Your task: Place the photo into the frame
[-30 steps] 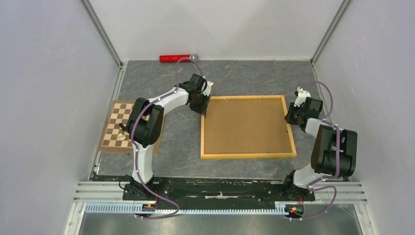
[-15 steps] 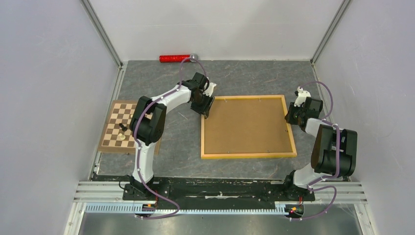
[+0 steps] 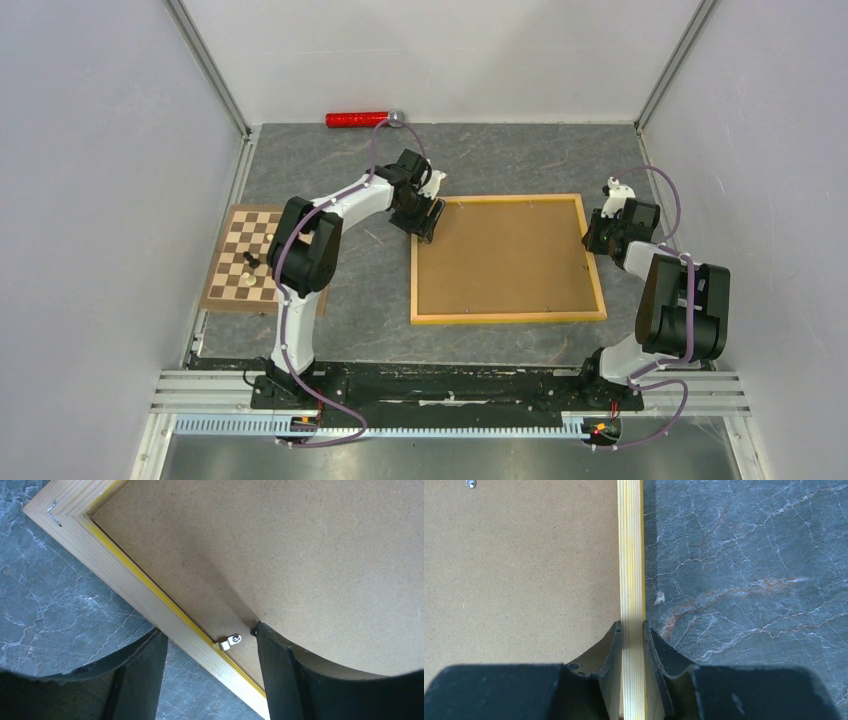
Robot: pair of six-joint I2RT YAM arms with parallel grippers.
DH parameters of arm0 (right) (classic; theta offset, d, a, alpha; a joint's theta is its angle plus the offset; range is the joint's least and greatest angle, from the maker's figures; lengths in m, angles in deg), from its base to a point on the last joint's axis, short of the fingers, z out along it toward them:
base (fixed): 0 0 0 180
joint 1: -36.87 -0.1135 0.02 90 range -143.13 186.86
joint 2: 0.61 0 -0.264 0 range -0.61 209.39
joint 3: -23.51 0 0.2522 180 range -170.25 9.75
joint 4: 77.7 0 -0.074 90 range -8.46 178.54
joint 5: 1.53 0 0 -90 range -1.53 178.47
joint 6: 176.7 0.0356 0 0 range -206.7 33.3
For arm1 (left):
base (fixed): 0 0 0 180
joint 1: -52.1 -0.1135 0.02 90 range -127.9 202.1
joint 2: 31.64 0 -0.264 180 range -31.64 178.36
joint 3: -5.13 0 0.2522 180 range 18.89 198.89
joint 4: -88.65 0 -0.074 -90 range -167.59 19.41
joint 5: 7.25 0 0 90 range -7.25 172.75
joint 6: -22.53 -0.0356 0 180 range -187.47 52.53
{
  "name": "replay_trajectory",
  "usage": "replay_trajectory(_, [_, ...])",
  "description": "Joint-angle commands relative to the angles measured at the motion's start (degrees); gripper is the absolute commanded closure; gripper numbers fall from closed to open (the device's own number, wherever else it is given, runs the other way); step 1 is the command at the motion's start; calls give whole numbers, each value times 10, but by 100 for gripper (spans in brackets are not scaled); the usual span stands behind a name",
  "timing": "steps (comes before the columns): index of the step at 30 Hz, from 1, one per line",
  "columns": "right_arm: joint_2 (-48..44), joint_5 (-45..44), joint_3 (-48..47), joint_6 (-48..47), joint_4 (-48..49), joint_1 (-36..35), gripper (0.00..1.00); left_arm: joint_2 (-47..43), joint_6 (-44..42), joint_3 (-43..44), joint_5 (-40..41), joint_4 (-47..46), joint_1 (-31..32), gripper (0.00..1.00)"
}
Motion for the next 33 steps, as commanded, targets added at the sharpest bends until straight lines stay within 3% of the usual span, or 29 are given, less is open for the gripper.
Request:
replay_trajectory(1, [7,19,-9,2,6,-4,100,-12,-3,23,-4,3,7,28])
replay_trajectory(14, [14,9,-4,30,31,-13,100,-79,-60,41,43,16,-1,19])
replay_trajectory(20, [32,-9,-19,52,40,-20,100,-122,-111,43,-27,60,5,18])
replay_trajectory(33, [75,-47,-64,151,78,-25,100,-113,-147,67,-50,102,136,17])
